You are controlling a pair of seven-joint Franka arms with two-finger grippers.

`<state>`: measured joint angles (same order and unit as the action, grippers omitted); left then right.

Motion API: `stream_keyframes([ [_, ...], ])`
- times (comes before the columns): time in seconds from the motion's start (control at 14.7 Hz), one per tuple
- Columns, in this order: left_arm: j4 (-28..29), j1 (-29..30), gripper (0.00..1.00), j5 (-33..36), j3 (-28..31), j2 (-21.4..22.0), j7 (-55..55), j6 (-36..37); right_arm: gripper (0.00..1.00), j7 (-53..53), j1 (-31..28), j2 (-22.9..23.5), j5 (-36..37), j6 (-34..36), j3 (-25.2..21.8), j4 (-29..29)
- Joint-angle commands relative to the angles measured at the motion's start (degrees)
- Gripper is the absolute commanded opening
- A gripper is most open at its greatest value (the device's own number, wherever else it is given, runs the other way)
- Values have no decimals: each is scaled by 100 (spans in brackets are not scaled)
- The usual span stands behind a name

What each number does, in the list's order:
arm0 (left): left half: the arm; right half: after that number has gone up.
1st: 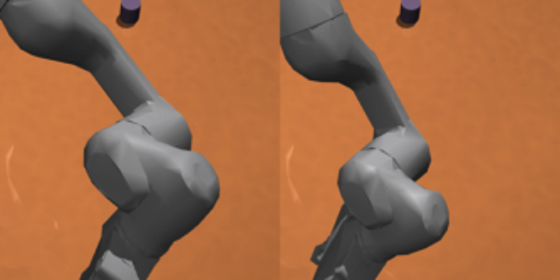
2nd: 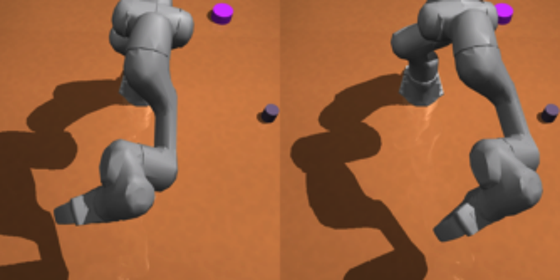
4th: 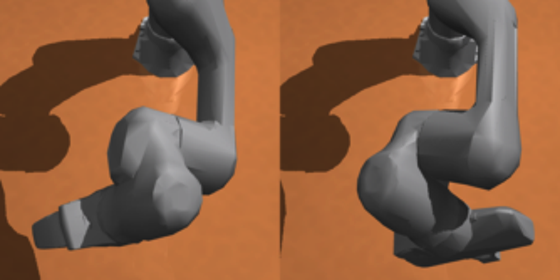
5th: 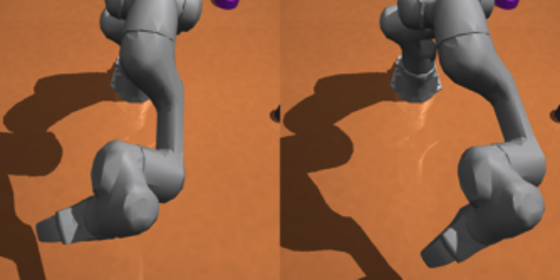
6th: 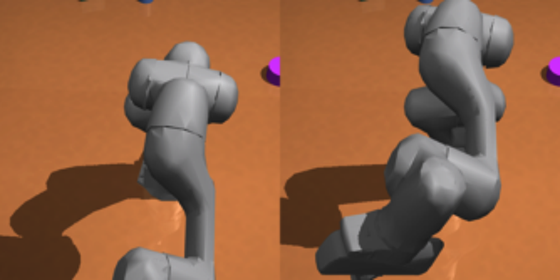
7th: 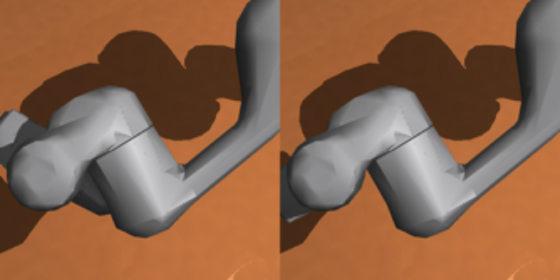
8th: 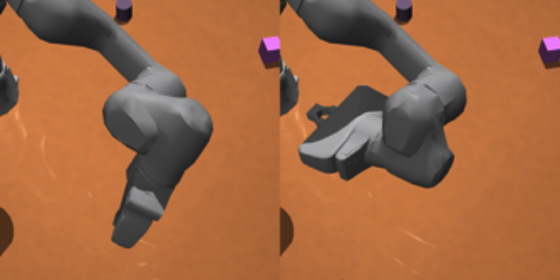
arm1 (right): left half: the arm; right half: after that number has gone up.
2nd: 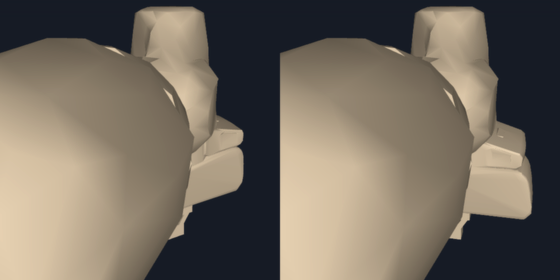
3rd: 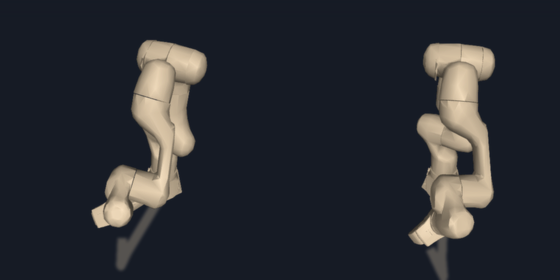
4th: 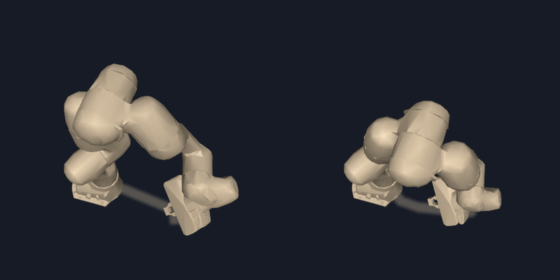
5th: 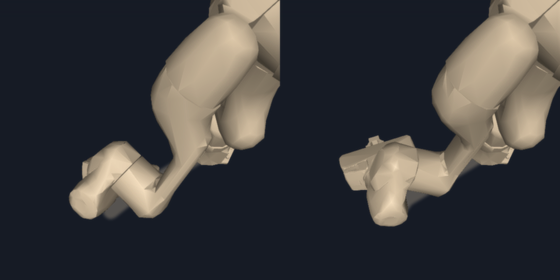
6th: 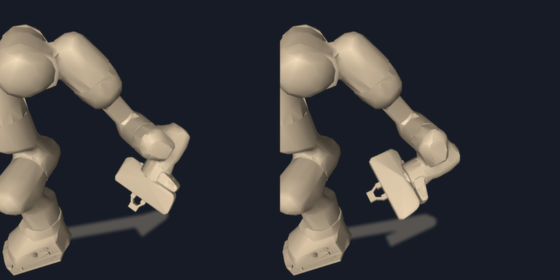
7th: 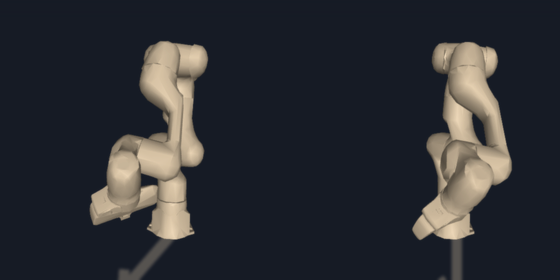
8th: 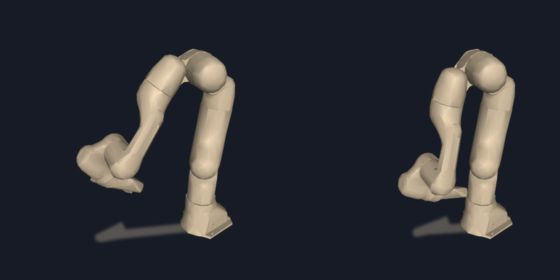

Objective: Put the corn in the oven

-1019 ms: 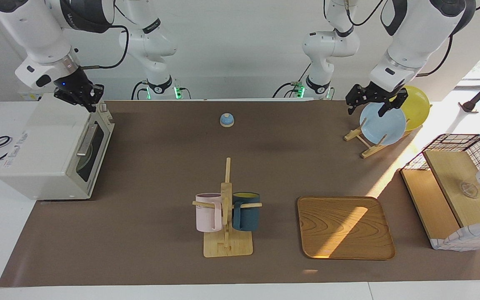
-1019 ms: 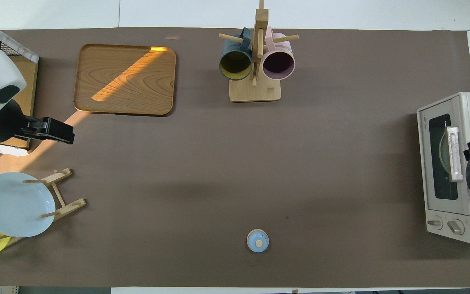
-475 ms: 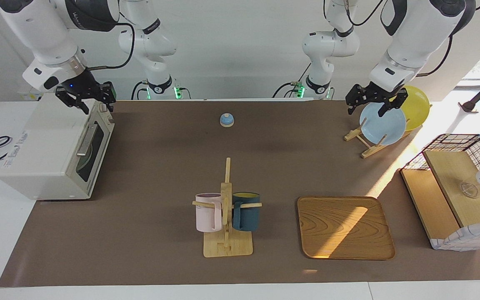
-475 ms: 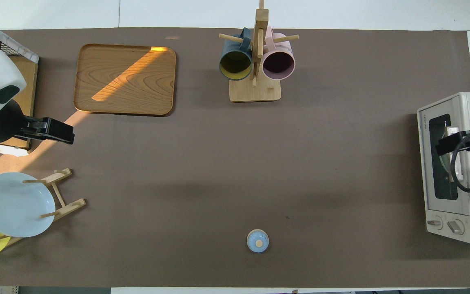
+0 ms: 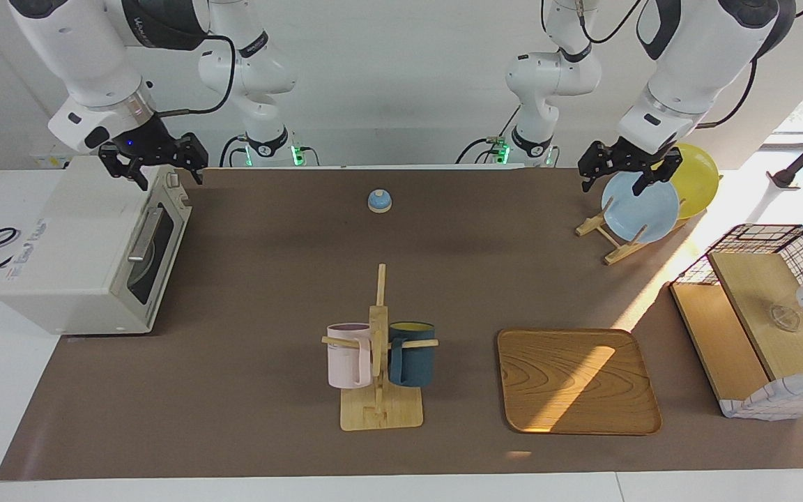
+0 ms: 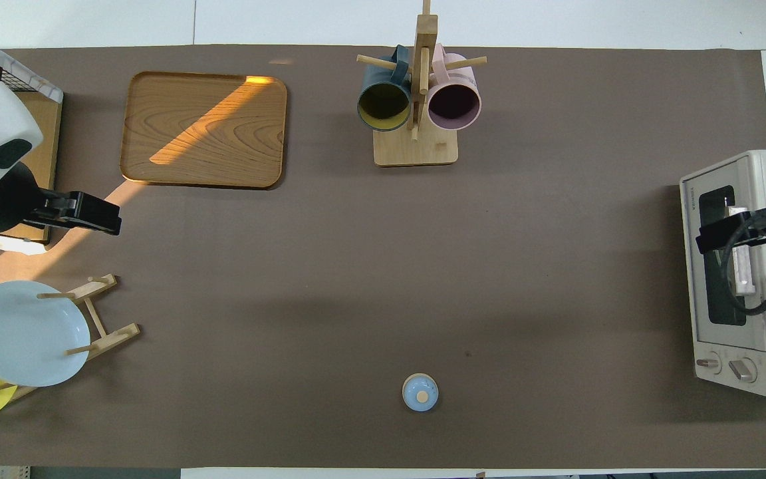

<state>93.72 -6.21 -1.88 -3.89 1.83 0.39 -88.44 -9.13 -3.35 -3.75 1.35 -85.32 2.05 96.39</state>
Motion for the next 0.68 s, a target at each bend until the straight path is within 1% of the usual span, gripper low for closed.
stream_keyframes([
  [0.0, 200, 85, 100, -67, -24, 177, -56, -86, 100, 69, 203, 15, -30, 112, -231, -24],
  [0.07, 200, 85, 100, -67, -24, 177, -56, -86, 100, 69, 317, 6, -30, 112, -327, -24],
  [0.27, 200, 85, 100, -67, -24, 177, -56, -86, 100, 61, 879, 32, 5, 95, -898, -59],
  [0.48, 200, 85, 100, -67, -24, 177, -56, -86, 100, 60, 871, 93, 49, 86, -961, -103],
  [0.61, 200, 85, 100, -67, -24, 177, -56, -86, 100, 52, 845, 234, 155, 156, -944, -287],
])
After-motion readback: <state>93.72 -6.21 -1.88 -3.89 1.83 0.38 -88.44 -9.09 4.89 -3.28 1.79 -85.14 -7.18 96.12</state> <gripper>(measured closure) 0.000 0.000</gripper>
